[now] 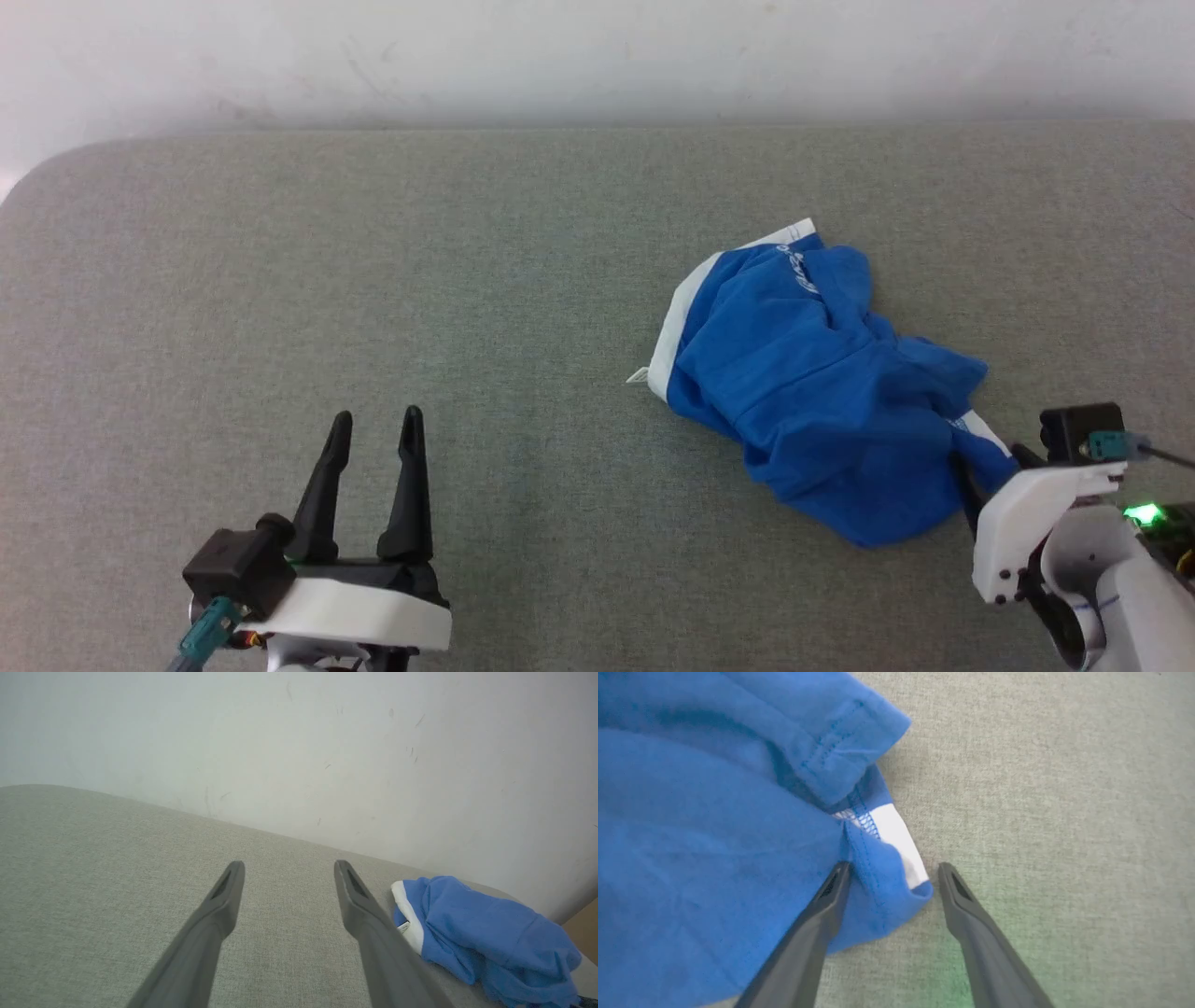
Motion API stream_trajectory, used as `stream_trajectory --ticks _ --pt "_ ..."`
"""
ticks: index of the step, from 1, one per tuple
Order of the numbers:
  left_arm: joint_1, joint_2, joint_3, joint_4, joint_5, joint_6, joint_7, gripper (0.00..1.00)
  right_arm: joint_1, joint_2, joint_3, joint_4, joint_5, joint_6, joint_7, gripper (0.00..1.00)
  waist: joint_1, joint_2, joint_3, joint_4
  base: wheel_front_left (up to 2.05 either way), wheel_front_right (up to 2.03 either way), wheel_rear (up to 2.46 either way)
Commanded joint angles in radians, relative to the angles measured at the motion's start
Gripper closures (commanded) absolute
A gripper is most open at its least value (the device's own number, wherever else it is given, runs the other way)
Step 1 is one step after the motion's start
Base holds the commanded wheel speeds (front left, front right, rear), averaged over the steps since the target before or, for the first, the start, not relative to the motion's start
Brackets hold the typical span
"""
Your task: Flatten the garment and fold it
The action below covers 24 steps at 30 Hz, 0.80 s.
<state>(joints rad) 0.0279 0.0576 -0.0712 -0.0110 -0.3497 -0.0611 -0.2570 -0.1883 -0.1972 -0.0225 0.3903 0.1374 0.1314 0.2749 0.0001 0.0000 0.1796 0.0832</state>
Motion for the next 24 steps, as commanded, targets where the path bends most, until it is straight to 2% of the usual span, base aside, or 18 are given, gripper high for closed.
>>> stream_trajectory --ticks 1,2,3,4,11,16,19,22,24 --pt "-0.023 -0.004 0.003 0.006 0.010 -0.010 -0.005 0.00 -0.019 0.001 0.013 0.029 0.015 -0.001 0.023 0.00 -0.0001 0.0000 0.012 0.008 0.00 0.00 0.00" --pt "-0.026 -0.004 0.002 0.009 0.011 -0.011 -0.005 0.00 -0.023 0.003 0.016 0.047 0.023 -0.001 0.037 0.54 -0.0001 0.0000 0.014 0.008 0.00 0.00 0.00" --pt "-0.029 -0.005 0.001 0.013 0.012 -0.013 -0.005 0.00 -0.027 0.005 0.020 0.064 0.028 -0.001 0.049 0.82 -0.0001 0.0000 0.015 0.009 0.00 0.00 0.00" --pt "-0.032 -0.005 -0.001 0.016 0.012 -0.014 -0.005 0.00 -0.032 0.006 0.026 0.075 0.032 -0.001 0.054 1.00 -0.0001 0.0000 0.015 0.009 0.00 0.00 0.00" --pt "-0.030 -0.007 0.003 0.031 0.010 -0.013 -0.005 0.00 -0.099 0.007 0.015 0.045 0.054 -0.001 -0.042 1.00 -0.0001 0.0000 -0.013 -0.015 0.00 0.00 0.00" --pt "-0.017 -0.007 0.001 0.031 0.004 -0.004 -0.005 0.00 -0.117 0.011 -0.083 -0.070 0.064 -0.001 -0.112 1.00 -0.0001 0.0000 -0.050 -0.032 0.00 0.00 0.00" --pt "-0.005 -0.007 -0.002 0.028 0.001 0.003 -0.005 0.00 -0.059 0.033 -0.162 -0.172 0.052 -0.001 -0.124 1.00 -0.0001 0.0000 -0.063 -0.038 0.00 0.00 0.00" --pt "0.005 -0.007 -0.003 0.024 -0.002 0.005 -0.005 0.00 0.067 0.089 -0.256 -0.285 0.039 -0.001 -0.092 1.00 -0.0001 0.0000 -0.065 -0.041 0.00 0.00 0.00" --pt "0.008 -0.007 -0.003 0.024 -0.002 0.005 -0.005 0.00 0.121 0.107 -0.288 -0.318 0.035 -0.001 -0.073 1.00 -0.0001 0.0000 -0.064 -0.041 0.00 0.00 0.00"
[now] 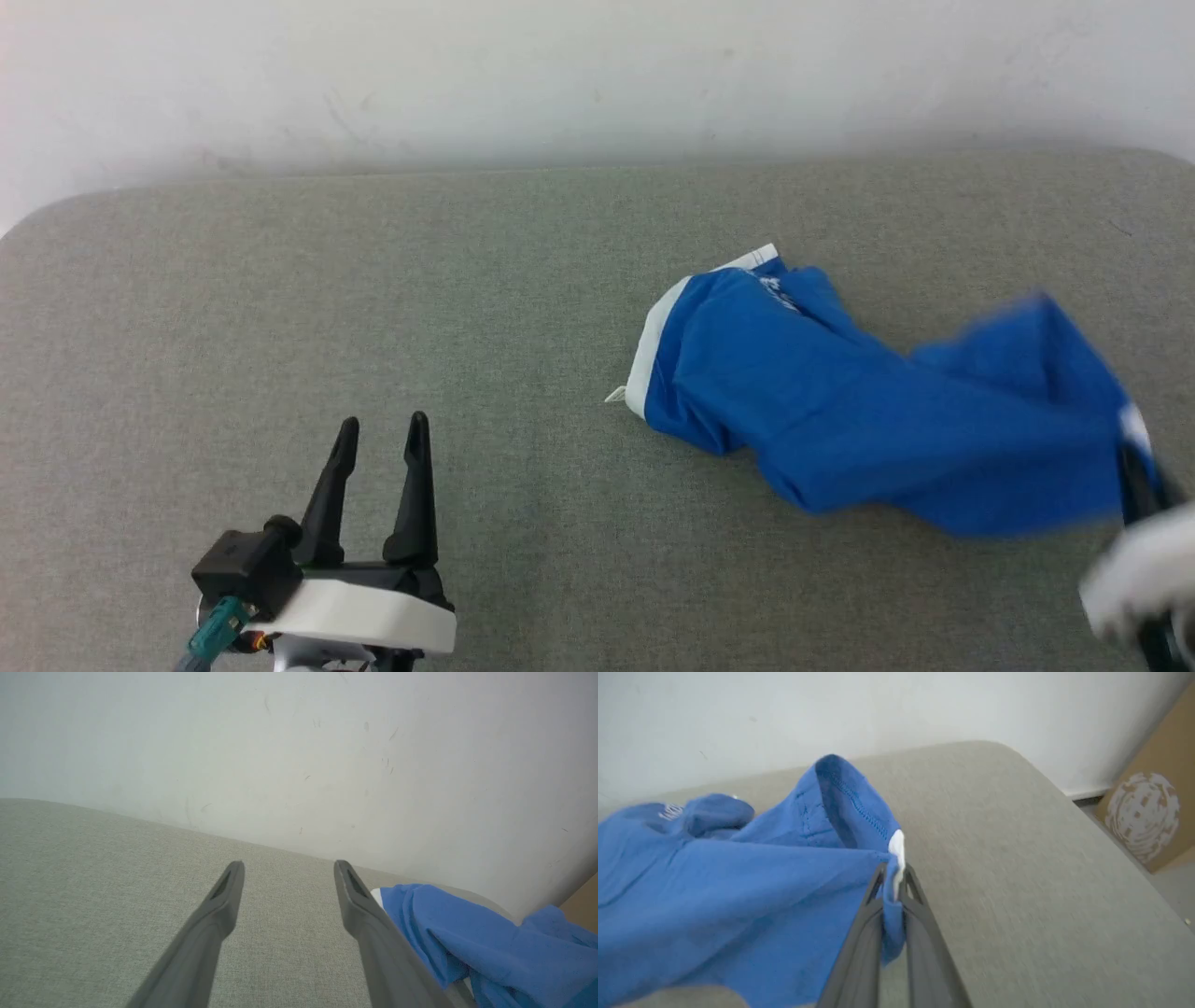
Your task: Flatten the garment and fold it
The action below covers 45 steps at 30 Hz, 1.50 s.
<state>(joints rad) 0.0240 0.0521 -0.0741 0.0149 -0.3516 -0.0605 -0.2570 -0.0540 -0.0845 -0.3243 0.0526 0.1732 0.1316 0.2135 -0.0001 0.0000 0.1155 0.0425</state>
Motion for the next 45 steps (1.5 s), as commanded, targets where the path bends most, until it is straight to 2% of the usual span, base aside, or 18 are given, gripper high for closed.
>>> stream_trajectory --ticks 1,4,6,8,9,10,11,16,19,22,26,32,35,42,43,44,45 --pt "0.013 -0.002 -0.001 -0.002 0.000 0.004 -0.005 0.00 0.044 0.008 -0.015 -0.010 -0.007 -0.001 0.013 1.00 0.0001 0.0000 0.002 0.001 0.00 0.00 0.00" --pt "0.017 -0.002 0.002 -0.001 0.001 0.003 -0.005 0.00 0.218 0.030 -0.071 -0.063 -0.018 -0.001 0.109 1.00 0.0001 0.0000 0.005 0.001 0.00 0.00 0.00" --pt "0.021 -0.002 0.009 -0.002 0.001 0.003 -0.005 0.00 0.303 0.033 -0.080 -0.056 -0.001 -0.001 0.160 1.00 0.0001 0.0000 0.004 -0.006 0.00 0.00 0.00" --pt "0.027 -0.002 0.014 0.001 0.003 0.003 -0.005 0.00 0.343 0.034 -0.075 -0.043 -0.007 -0.001 0.161 1.00 0.0001 0.0000 0.002 -0.016 0.00 0.00 0.00" --pt "0.030 -0.002 0.015 0.002 0.005 0.002 -0.005 0.00 0.340 0.034 -0.077 -0.043 -0.004 -0.001 0.146 0.62 0.0001 0.0000 0.000 -0.021 0.00 0.00 0.00" --pt "0.031 -0.002 0.014 0.003 0.007 0.001 -0.005 0.00 0.332 0.034 -0.075 -0.045 -0.006 -0.001 0.131 0.52 0.0001 0.0000 -0.003 -0.024 0.00 0.00 0.00" --pt "0.031 -0.002 0.012 0.005 0.010 0.000 -0.005 0.00 0.318 0.034 -0.071 -0.050 -0.006 -0.001 0.116 0.00 0.0001 0.0000 -0.005 -0.027 0.00 0.00 0.00" --pt "0.025 -0.002 0.002 0.012 0.013 -0.003 -0.005 0.00 0.200 0.034 0.006 -0.136 -0.014 -0.001 0.047 0.00 0.0001 0.0000 -0.020 -0.026 0.00 0.00 0.00" --pt "0.022 -0.002 -0.006 0.013 0.012 -0.004 -0.005 0.00 0.117 0.034 0.066 -0.207 -0.048 -0.001 0.042 0.00 0.0001 0.0000 -0.020 -0.017 0.00 0.00 0.00" --pt "0.016 -0.002 -0.010 0.010 0.011 -0.005 -0.005 0.00 0.029 0.015 0.135 -0.207 -0.078 -0.001 0.052 0.00 0.0001 0.0000 -0.008 -0.003 0.00 0.00 0.00" --pt "0.003 -0.002 -0.011 0.003 0.014 -0.006 -0.005 0.00 -0.092 -0.022 0.203 -0.085 -0.061 -0.001 0.095 0.00 0.0001 0.0000 0.020 0.019 0.00 0.00 0.00" --pt "-0.032 -0.002 -0.019 -0.005 0.022 -0.011 -0.005 0.00 -0.246 -0.110 0.249 0.187 -0.079 -0.001 0.159 0.00 0.0001 0.0000 0.080 0.060 0.00 0.00 0.00" --pt "-0.051 -0.002 -0.024 -0.006 0.021 -0.012 -0.005 0.00 -0.294 -0.157 0.293 0.305 -0.088 -0.001 0.171 0.00 0.0001 0.0000 0.109 0.079 0.00 0.00 0.00" --pt "-0.077 -0.002 -0.025 0.000 0.013 -0.013 -0.005 0.00 -0.345 -0.207 0.380 0.502 -0.059 -0.001 0.246 0.00 0.0001 0.0000 0.145 0.096 0.00 0.00 0.00" --pt "-0.079 -0.002 -0.027 0.002 0.012 -0.013 -0.005 0.00 -0.351 -0.209 0.383 0.519 -0.049 -0.001 0.251 0.70 0.0001 0.0000 0.146 0.096 0.00 0.00 0.00" --pt "-0.082 -0.002 -0.028 0.003 0.010 -0.012 -0.005 0.00 -0.358 -0.212 0.387 0.528 -0.043 -0.001 0.250 1.00 0.0001 0.0000 0.146 0.097 0.00 0.00 0.00" --pt "-0.084 -0.002 -0.028 0.005 0.008 -0.011 -0.005 0.00 -0.368 -0.213 0.392 0.531 -0.039 -0.001 0.244 1.00 0.0001 0.0000 0.146 0.096 0.00 0.00 0.00"
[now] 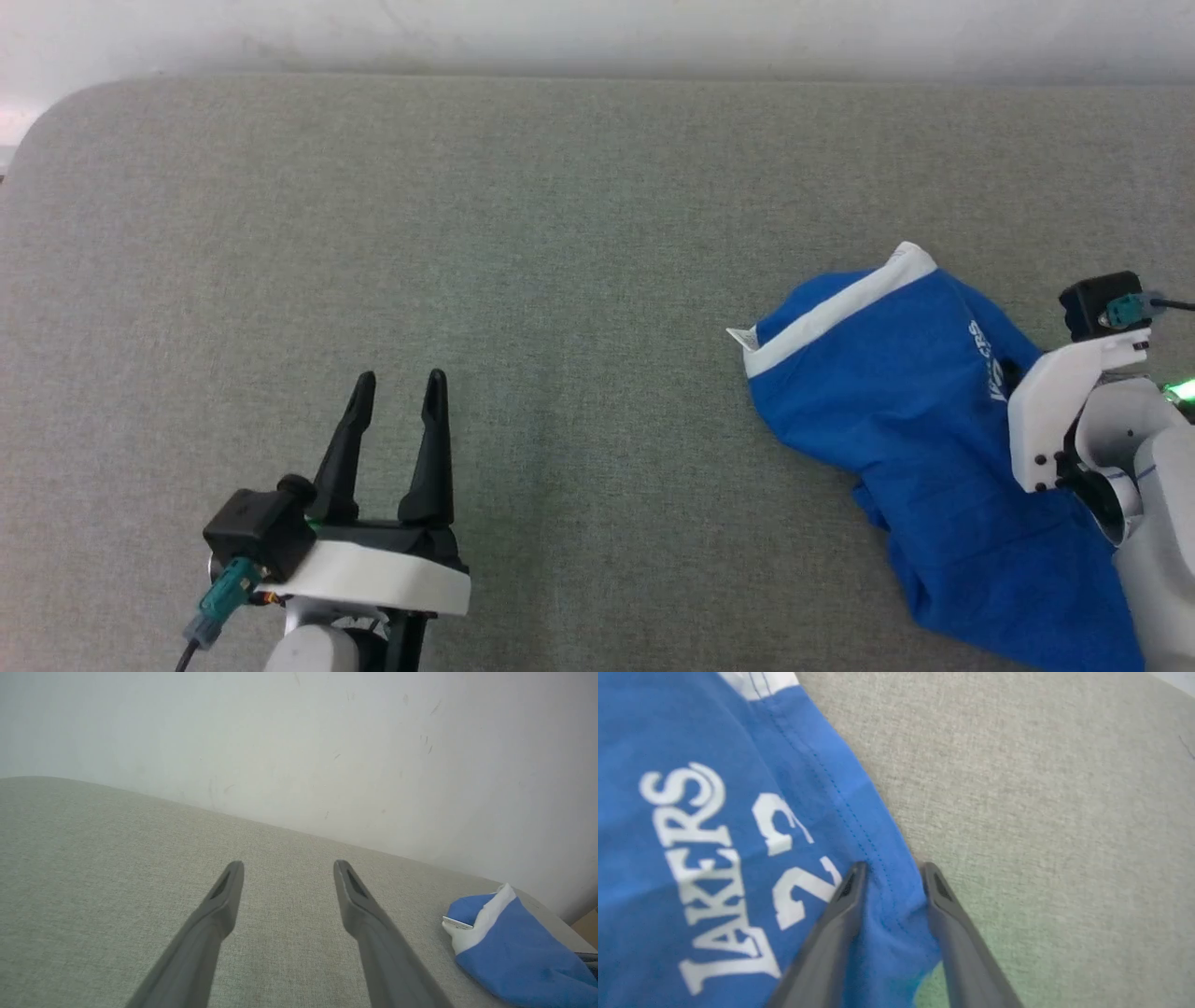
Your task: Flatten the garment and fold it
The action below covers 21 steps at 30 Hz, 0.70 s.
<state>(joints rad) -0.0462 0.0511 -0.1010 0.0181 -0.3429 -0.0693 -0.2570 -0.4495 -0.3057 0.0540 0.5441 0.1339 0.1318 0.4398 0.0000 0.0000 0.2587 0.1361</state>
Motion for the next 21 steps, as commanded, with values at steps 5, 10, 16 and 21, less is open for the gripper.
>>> stream_trajectory --ticks 5,10,16,21 --pt "-0.018 -0.001 0.006 0.001 -0.002 0.002 -0.005 0.00 -0.070 -0.001 0.005 0.006 0.005 -0.001 -0.069 1.00 0.0000 0.0000 0.000 -0.017 0.00 0.00 0.00" --pt "-0.024 -0.001 0.002 -0.001 -0.001 0.004 -0.005 0.00 -0.158 -0.028 -0.133 -0.038 -0.033 -0.001 -0.164 1.00 0.0000 0.0000 0.001 -0.025 0.00 0.00 0.00" --pt "-0.022 -0.001 -0.003 0.005 -0.002 0.006 -0.005 0.00 -0.045 -0.064 -0.382 -0.026 -0.184 -0.001 -0.169 1.00 0.0000 0.0000 0.009 -0.012 0.00 0.00 0.00" --pt "-0.017 -0.001 0.012 0.016 0.004 0.005 -0.005 0.00 0.067 0.006 -0.501 -0.017 -0.263 -0.001 -0.204 0.00 0.0000 0.0000 0.017 -0.019 0.00 0.00 0.00"
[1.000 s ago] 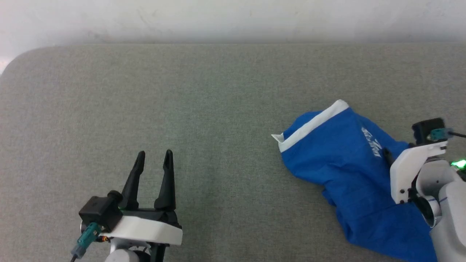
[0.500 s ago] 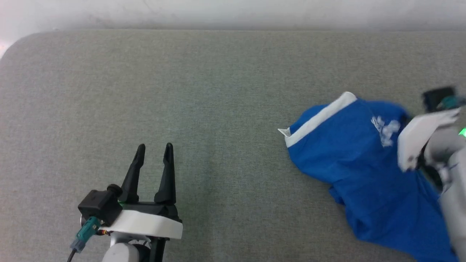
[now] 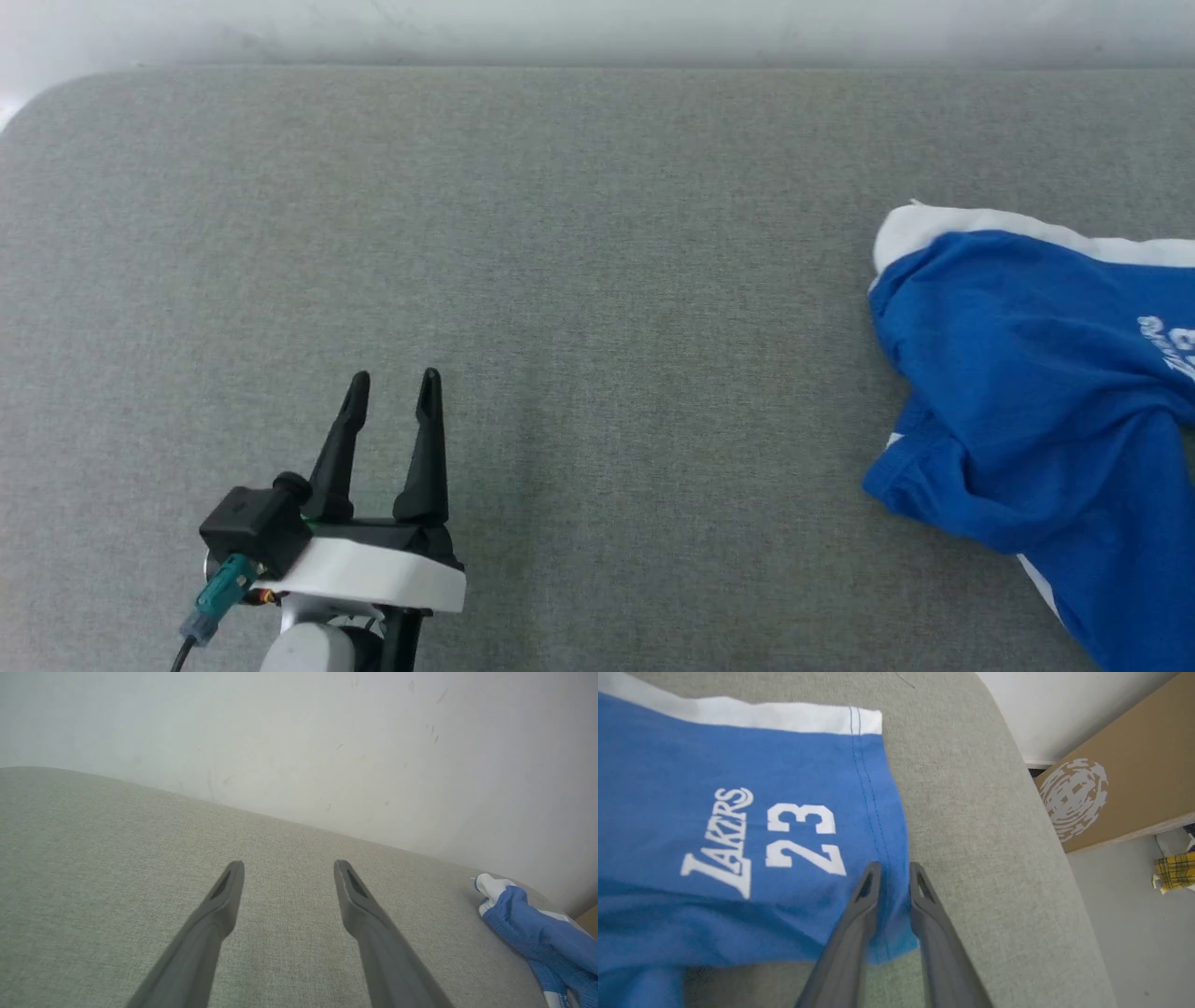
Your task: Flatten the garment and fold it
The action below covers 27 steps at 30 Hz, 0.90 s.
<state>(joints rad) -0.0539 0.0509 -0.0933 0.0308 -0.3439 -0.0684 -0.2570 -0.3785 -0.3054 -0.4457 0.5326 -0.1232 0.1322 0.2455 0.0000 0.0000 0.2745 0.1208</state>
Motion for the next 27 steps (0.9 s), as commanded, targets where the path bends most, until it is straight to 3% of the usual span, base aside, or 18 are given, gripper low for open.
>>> stream_trajectory --ticks 1,6,12,16,20,25,27 --pt "-0.009 -0.001 0.007 0.005 0.006 0.004 -0.005 0.00 0.001 0.022 -0.007 -0.007 -0.015 -0.002 -0.022 0.00 0.0000 0.0000 0.000 -0.008 0.00 0.00 0.00" --pt "-0.016 -0.001 0.009 0.010 0.014 0.000 -0.005 0.00 -0.038 0.080 0.018 -0.070 -0.018 -0.002 -0.103 0.00 0.0000 0.0000 -0.021 -0.030 0.00 0.00 0.00" --pt "-0.011 -0.001 0.003 0.016 0.010 0.003 -0.005 0.00 -0.051 0.131 0.187 -0.190 0.070 -0.002 -0.101 0.00 0.0000 0.0000 -0.060 -0.040 0.00 0.00 0.00" --pt "0.005 -0.001 -0.003 0.016 0.005 0.008 -0.005 0.00 0.012 0.147 0.400 -0.314 0.217 -0.002 0.011 0.00 0.0000 0.0000 -0.082 -0.039 0.00 0.00 0.00" --pt "0.016 -0.001 -0.004 0.015 0.001 0.010 -0.005 0.00 0.085 0.104 0.594 -0.426 0.325 -0.002 0.140 0.00 0.0000 0.0000 -0.092 -0.026 0.00 0.00 0.00" --pt "0.019 -0.001 -0.014 0.016 -0.007 0.014 -0.005 0.00 0.154 0.057 0.723 -0.472 0.421 -0.002 0.367 0.00 0.0000 0.0000 -0.100 0.004 0.00 0.00 0.00" --pt "0.021 -0.001 -0.021 0.019 -0.013 0.015 -0.005 0.00 0.170 0.023 0.746 -0.476 0.405 -0.002 0.433 0.00 0.0000 0.0000 -0.103 0.020 0.00 0.00 0.00"
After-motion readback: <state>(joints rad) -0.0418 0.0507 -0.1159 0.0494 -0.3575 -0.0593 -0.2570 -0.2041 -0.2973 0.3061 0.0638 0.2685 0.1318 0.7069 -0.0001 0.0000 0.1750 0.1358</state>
